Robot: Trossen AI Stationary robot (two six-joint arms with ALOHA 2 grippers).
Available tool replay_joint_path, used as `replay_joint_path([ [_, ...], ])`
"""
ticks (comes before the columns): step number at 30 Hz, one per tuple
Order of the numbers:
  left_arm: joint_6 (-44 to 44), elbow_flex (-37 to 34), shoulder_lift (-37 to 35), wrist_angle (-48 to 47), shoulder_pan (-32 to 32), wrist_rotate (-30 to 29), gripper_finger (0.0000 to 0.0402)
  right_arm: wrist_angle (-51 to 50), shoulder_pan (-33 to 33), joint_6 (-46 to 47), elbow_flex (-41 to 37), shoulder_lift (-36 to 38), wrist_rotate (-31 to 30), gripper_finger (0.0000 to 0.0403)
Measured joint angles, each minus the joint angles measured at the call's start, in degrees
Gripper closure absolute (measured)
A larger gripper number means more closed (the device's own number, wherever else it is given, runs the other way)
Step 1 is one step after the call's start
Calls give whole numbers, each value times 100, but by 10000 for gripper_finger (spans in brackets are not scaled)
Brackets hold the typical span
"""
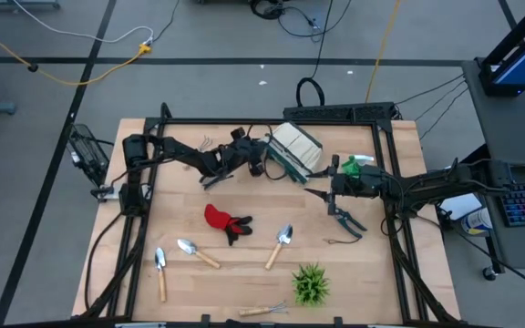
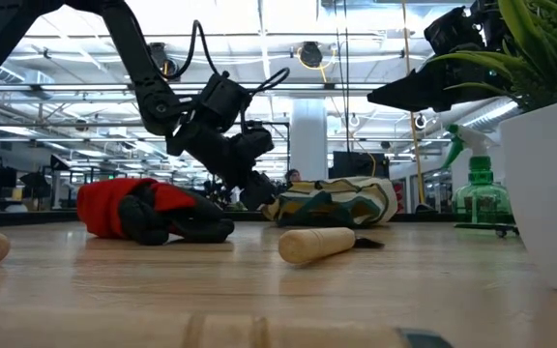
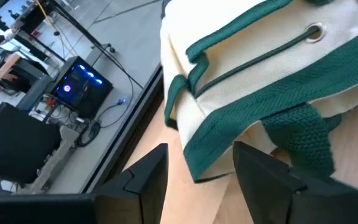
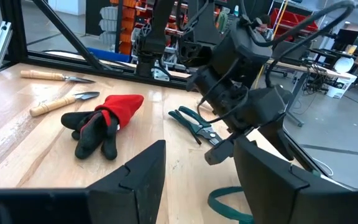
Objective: Pick & Place Garden tools in Gardening bag
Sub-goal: Prepare the gardening bag on the table
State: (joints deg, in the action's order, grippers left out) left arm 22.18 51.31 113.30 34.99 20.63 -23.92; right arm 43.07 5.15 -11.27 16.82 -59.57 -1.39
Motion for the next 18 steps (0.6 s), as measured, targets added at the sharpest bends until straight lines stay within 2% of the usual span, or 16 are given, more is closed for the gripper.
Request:
replay_joint_path([
  [9, 127, 3, -2, 284, 45, 163, 218, 0, 0, -13, 0, 0, 2, 218],
  [18, 286, 96, 0, 194, 73, 76, 218, 0, 0, -15, 0, 0, 15, 220],
])
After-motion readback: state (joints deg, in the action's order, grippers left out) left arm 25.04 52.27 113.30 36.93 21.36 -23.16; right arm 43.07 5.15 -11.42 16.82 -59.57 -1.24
